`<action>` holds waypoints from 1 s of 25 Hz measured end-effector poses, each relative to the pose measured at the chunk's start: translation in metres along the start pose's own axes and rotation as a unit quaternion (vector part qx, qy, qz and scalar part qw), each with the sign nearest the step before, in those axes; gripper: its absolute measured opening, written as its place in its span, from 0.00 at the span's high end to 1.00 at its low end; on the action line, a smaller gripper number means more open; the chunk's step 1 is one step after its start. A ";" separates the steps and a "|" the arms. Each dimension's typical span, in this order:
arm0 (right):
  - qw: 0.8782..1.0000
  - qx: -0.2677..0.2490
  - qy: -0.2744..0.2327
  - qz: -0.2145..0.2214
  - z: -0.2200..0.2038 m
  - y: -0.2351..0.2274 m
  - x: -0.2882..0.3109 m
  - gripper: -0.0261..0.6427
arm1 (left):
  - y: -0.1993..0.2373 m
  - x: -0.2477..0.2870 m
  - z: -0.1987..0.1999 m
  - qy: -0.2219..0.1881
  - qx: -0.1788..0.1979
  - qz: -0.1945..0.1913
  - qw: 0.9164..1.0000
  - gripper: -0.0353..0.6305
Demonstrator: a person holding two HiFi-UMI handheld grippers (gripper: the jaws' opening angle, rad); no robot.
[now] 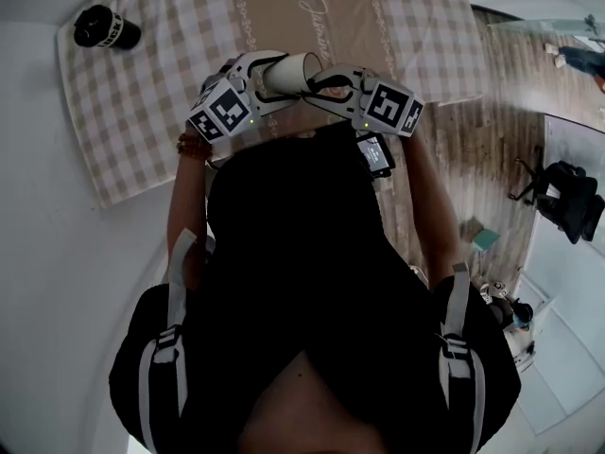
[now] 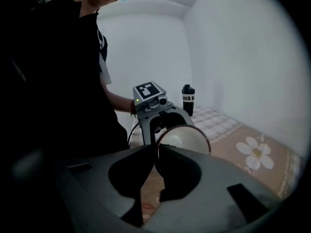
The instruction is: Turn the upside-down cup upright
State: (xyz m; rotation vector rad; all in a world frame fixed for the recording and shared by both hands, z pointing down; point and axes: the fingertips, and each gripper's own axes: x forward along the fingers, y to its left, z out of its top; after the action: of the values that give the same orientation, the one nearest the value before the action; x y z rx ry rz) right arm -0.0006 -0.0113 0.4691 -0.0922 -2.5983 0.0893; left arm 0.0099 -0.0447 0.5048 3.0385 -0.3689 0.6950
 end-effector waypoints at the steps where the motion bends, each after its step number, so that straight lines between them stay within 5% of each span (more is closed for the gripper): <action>1: 1.000 -0.006 0.009 0.000 -0.002 -0.001 0.000 0.92 | 0.000 0.002 -0.002 0.003 0.001 0.006 1.000 0.41; 8: 0.995 -0.056 0.085 -0.005 -0.014 -0.006 0.002 0.92 | 0.006 0.014 -0.007 0.000 0.006 0.049 0.999 0.41; 19: 0.966 -0.139 0.216 -0.008 -0.030 -0.010 0.003 0.92 | 0.010 0.033 -0.015 0.002 -0.003 0.088 0.996 0.41; 25: 0.956 -0.159 0.245 -0.007 -0.036 -0.013 0.004 0.92 | 0.013 0.040 -0.019 0.003 -0.014 0.110 0.994 0.41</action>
State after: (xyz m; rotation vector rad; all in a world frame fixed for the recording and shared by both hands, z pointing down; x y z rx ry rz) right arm 0.0141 -0.0221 0.5030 -0.1856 -2.0946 -0.3205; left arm 0.0339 -0.0656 0.5386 2.9965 -0.7163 0.6986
